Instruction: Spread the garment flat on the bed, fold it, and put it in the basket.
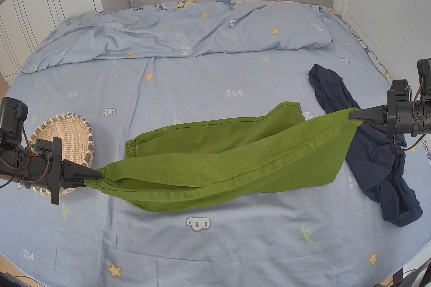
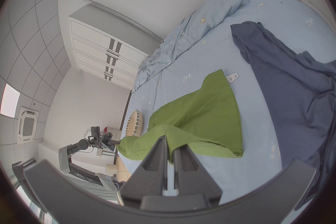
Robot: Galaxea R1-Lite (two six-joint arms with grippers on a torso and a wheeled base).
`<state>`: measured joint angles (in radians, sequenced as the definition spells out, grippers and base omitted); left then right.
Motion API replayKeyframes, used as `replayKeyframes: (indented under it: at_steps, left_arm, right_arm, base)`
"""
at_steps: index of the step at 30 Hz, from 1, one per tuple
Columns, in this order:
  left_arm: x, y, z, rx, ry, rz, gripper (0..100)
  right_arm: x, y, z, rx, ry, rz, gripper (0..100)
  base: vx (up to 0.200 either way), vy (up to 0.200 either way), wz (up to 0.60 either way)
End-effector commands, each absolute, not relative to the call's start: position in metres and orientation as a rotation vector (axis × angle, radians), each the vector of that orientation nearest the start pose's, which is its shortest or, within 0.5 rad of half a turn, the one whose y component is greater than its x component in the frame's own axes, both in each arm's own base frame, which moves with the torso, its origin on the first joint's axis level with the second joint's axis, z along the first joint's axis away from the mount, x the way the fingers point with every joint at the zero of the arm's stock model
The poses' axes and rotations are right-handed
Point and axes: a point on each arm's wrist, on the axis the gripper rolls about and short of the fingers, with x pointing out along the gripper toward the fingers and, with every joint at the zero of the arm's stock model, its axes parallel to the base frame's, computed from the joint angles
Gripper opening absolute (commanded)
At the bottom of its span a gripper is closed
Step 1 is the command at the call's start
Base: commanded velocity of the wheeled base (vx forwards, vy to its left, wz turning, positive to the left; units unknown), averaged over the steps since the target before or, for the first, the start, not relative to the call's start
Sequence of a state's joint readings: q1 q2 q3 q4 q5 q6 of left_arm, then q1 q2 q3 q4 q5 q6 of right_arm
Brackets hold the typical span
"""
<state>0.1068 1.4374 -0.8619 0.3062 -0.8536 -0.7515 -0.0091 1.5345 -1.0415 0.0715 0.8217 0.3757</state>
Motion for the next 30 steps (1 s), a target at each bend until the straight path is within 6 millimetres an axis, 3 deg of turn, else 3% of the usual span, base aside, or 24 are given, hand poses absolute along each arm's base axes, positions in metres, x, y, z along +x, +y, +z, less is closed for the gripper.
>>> replayKeyframes:
  at_steps: [1,6,10,16,30]
  left_arm:
    - [0.229,0.007,0.194,-1.104,1.081,-0.360,0]
    - [0.253,0.009,0.204,-1.113,1.102,-0.347,0]
    - [0.261,0.010,0.206,-1.110,1.099,-0.351,0]
    - [0.290,0.016,0.200,-1.118,1.102,-0.337,0]
    - [0.338,0.024,0.192,-1.124,1.098,-0.329,0]
  right_arm:
    - [0.286,0.015,0.229,0.592,0.707,0.682,0]
    - [0.305,0.016,0.232,0.592,0.715,0.686,0]
    - [0.313,0.017,0.231,0.590,0.711,0.689,0]
    - [0.342,0.020,0.237,0.576,0.687,0.699,0]
    - [0.380,0.020,0.251,0.564,0.684,0.697,0]
  base:
    - [0.000,0.000,0.00]
    - [0.000,0.000,0.00]
    - [0.000,0.000,0.00]
    - [0.000,0.000,0.00]
    - [0.000,0.000,0.00]
